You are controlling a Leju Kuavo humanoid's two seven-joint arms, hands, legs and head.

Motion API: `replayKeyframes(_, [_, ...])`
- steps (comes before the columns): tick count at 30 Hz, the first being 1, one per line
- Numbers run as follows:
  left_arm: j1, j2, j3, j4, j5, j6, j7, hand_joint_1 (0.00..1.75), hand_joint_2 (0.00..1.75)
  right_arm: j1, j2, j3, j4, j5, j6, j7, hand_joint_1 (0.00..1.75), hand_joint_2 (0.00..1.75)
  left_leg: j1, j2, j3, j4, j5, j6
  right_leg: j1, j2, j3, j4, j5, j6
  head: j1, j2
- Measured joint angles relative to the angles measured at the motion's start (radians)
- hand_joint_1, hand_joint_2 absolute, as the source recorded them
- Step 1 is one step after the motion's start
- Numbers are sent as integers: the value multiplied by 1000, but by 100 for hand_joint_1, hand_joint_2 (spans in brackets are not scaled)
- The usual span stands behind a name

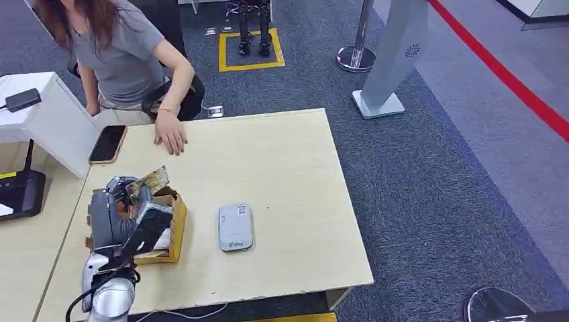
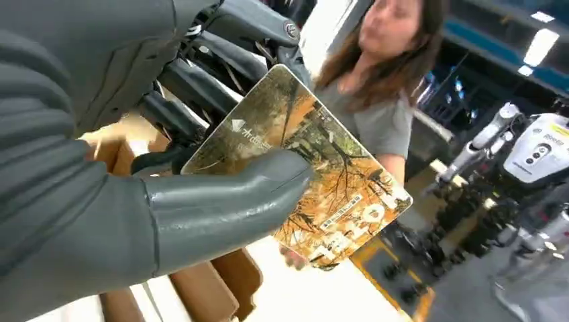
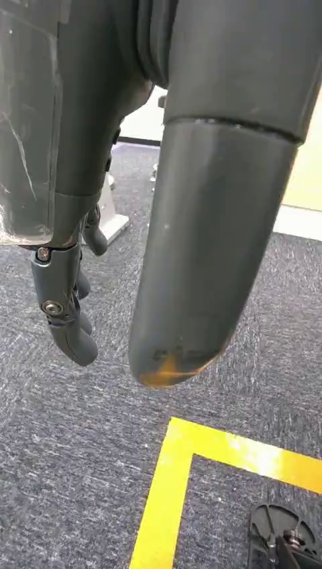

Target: Pass the card to the sensor for recognition and then transmit it.

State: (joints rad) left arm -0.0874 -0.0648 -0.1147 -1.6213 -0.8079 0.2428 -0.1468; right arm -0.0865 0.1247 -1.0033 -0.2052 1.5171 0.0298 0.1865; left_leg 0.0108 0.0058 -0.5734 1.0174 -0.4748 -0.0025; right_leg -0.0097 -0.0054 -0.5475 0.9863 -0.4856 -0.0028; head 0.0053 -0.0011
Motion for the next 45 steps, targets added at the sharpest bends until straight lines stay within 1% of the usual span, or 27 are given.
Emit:
replayKeyframes(1, [0, -2, -18, 0, -69, 26, 8, 175, 175, 0, 0, 0, 0, 0, 0, 0, 0, 0, 0, 0, 0, 0, 0, 0, 0, 0, 0, 0, 0, 0, 0, 0])
replayKeyframes(2, [0, -3, -32, 1, -101, 40, 13, 175, 175, 0, 0, 0, 0, 1, 0, 0, 0, 0, 0, 0, 0, 0, 0, 0, 0, 0, 0, 0, 0, 0, 0, 0])
replayKeyframes(5, [0, -8, -61, 2, -123, 50, 19, 175, 175, 0, 0, 0, 0, 2, 0, 0, 0, 0, 0, 0, 0, 0, 0, 0, 0, 0, 0, 0, 0, 0, 0, 0])
replayKeyframes(8, [0, -10, -72, 5, -129, 52, 20, 175, 175, 0, 0, 0, 0, 2, 0, 0, 0, 0, 0, 0, 0, 0, 0, 0, 0, 0, 0, 0, 0, 0, 0, 0])
replayKeyframes(9, [0, -11, -77, 6, -146, 57, 23, 175, 175, 0, 0, 0, 0, 3, 0, 0, 0, 0, 0, 0, 0, 0, 0, 0, 0, 0, 0, 0, 0, 0, 0, 0])
replayKeyframes(11, [0, -11, -92, 9, -212, 80, 36, 175, 175, 0, 0, 0, 0, 7, 0, 0, 0, 0, 0, 0, 0, 0, 0, 0, 0, 0, 0, 0, 0, 0, 0, 0])
replayKeyframes(13, [-1, -10, -116, 19, -317, 122, 62, 175, 175, 0, 0, 2, 0, 13, 1, 0, 0, 0, 0, 0, 0, 0, 0, 0, 0, 0, 0, 0, 0, 0, 0, 0])
replayKeyframes(16, [-6, -4, -157, 50, -468, 176, 117, 175, 175, 0, 2, 12, 0, 18, 1, 1, 0, 0, 0, 0, 0, 0, 0, 0, 0, 0, 0, 0, 0, 0, 0, 0])
replayKeyframes(19, [-17, 9, -202, 99, -620, 193, 193, 175, 175, -1, 2, 17, 0, 22, 1, 3, 0, 0, 0, 0, 0, 0, 0, 0, 0, 0, 0, 0, 0, 0, 0, 0])
replayKeyframes(20, [-23, 14, -217, 122, -673, 190, 223, 175, 175, -1, 2, 18, 0, 22, 0, 5, 0, 0, 0, 0, 0, 0, 0, 0, 0, 0, 0, 0, 0, 0, 0, 0])
replayKeyframes(22, [-46, 32, -252, 173, -739, 188, 312, 175, 175, -1, 2, 22, 0, 24, 0, 8, 0, 0, 0, 0, 0, 0, 0, 0, 0, 0, 0, 0, 1, 0, 0, 0])
replayKeyframes(23, [-56, 40, -269, 192, -748, 188, 340, 175, 175, -1, 2, 23, 0, 24, 0, 8, 0, 0, 0, 0, 0, 0, 0, 0, 0, 0, 0, 0, 1, 0, 0, 0])
replayKeyframes(24, [-76, 57, -311, 225, -755, 186, 393, 175, 175, -2, 2, 25, 0, 24, 1, 9, 0, 0, 0, 0, 0, 0, 0, 0, 0, 0, 0, 0, 1, 0, 0, 0])
replayKeyframes(26, [-107, 84, -376, 272, -760, 183, 453, 175, 175, -2, 2, 28, 0, 26, 2, 10, 0, 0, 0, 0, 0, 0, 0, 0, 0, 0, 0, 0, 1, 0, 0, 0])
replayKeyframes(29, [-146, 111, -454, 340, -763, 177, 496, 175, 175, -3, 2, 35, 0, 27, 3, 10, 0, 0, 0, 0, 0, 0, 1, 0, 0, 0, 0, 0, 1, 0, 0, 0])
replayKeyframes(32, [-178, 130, -522, 395, -764, 172, 515, 175, 175, -5, 2, 40, 0, 30, 8, 13, 0, 0, 0, 0, 0, 0, 0, 0, 0, 0, 0, 0, 1, 0, 0, 0])
replayKeyframes(35, [-199, 144, -569, 437, -764, 168, 523, 175, 175, -7, 2, 40, 0, 31, 12, 16, 0, 0, 0, 0, 0, 0, 0, 0, 0, 0, 0, 0, 1, 0, 0, 0])
replayKeyframes(40, [-218, 156, -604, 478, -763, 168, 526, 175, 175, -9, 2, 40, 0, 31, 12, 16, 0, 0, 0, 0, 0, 0, 0, 0, 0, 0, 0, 0, 1, 0, 0, 0])
replayKeyframes(45, [-226, 161, -619, 499, -764, 168, 528, 175, 175, -10, 2, 41, 0, 31, 11, 16, 0, 0, 0, 0, 0, 0, 1, 0, 0, 0, 0, 0, 1, 0, 0, 0])
